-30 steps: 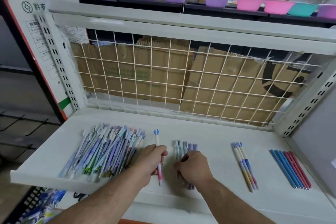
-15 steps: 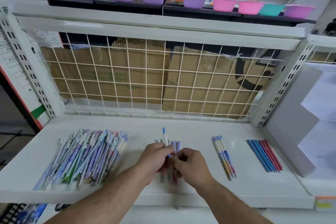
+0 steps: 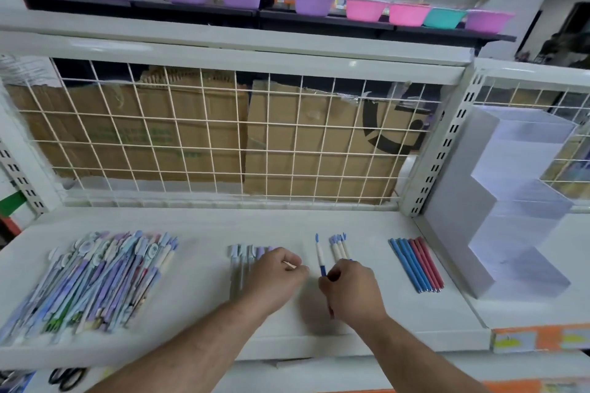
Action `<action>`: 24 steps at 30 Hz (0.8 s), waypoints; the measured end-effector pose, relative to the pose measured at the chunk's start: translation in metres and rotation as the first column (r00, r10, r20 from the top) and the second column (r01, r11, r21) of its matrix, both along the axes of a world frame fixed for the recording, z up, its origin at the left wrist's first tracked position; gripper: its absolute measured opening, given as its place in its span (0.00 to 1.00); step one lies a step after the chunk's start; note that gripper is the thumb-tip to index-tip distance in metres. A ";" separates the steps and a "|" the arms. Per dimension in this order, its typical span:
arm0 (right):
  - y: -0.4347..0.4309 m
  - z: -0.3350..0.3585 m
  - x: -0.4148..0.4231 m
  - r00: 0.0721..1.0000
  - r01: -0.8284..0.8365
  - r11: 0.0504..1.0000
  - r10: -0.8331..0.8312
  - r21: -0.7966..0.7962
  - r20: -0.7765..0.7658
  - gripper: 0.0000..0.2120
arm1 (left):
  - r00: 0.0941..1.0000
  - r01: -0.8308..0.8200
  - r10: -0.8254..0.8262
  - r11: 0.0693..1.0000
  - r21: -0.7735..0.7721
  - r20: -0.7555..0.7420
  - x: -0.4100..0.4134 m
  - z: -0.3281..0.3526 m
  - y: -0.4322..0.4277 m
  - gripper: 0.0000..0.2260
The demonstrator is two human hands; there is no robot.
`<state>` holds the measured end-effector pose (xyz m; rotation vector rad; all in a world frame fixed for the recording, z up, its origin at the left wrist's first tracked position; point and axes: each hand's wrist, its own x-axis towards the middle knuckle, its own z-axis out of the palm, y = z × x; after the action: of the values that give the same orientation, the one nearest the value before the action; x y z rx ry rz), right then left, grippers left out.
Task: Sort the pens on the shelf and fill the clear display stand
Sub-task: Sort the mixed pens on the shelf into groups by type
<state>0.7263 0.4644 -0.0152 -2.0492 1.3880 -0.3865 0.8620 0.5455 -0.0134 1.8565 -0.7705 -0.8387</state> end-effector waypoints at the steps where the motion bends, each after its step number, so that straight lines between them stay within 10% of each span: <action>1: -0.005 -0.001 -0.003 0.999 -0.004 1.000 0.003 -0.013 -0.035 0.05 | 1.000 0.001 -0.001 1.000 -0.002 0.003 -0.003 -0.001 -0.001 0.04; 24: -0.065 -0.024 -0.047 0.996 -0.031 0.993 0.021 -0.117 -0.083 0.10 | 0.998 -0.056 0.056 0.997 0.056 -0.007 -0.035 -0.006 -0.023 0.02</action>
<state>0.6789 0.3992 -0.0388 -2.1988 1.4148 -0.3861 0.8266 0.5225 -0.0194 1.9137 -0.6926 -0.8399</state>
